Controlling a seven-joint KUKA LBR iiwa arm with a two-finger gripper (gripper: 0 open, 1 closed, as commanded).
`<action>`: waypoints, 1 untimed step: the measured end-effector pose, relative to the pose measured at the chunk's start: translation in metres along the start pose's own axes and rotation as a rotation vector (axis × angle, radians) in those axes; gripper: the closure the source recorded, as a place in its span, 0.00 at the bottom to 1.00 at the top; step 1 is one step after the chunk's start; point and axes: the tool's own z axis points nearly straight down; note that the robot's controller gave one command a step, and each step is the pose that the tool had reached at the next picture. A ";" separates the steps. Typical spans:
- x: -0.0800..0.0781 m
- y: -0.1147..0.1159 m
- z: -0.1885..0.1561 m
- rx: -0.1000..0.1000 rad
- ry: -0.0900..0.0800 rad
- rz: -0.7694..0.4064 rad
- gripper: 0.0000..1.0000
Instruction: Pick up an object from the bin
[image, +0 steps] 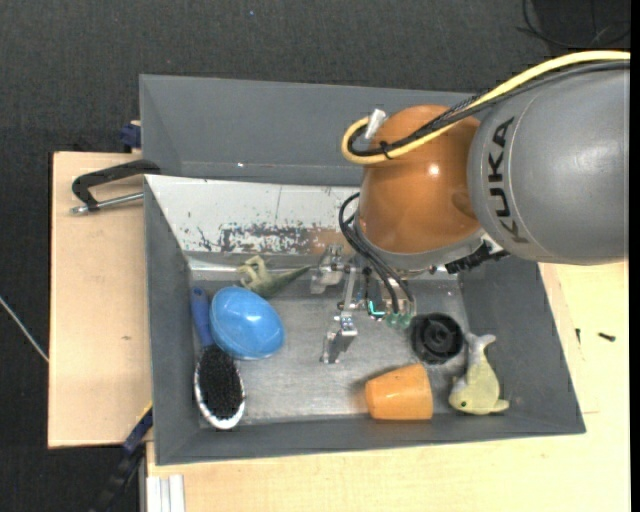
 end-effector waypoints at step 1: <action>-0.002 0.081 0.125 0.000 -0.010 -0.213 0.00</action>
Offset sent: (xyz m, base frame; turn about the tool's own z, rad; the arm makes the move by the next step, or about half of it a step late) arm -0.0001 0.0787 -0.1261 -0.2104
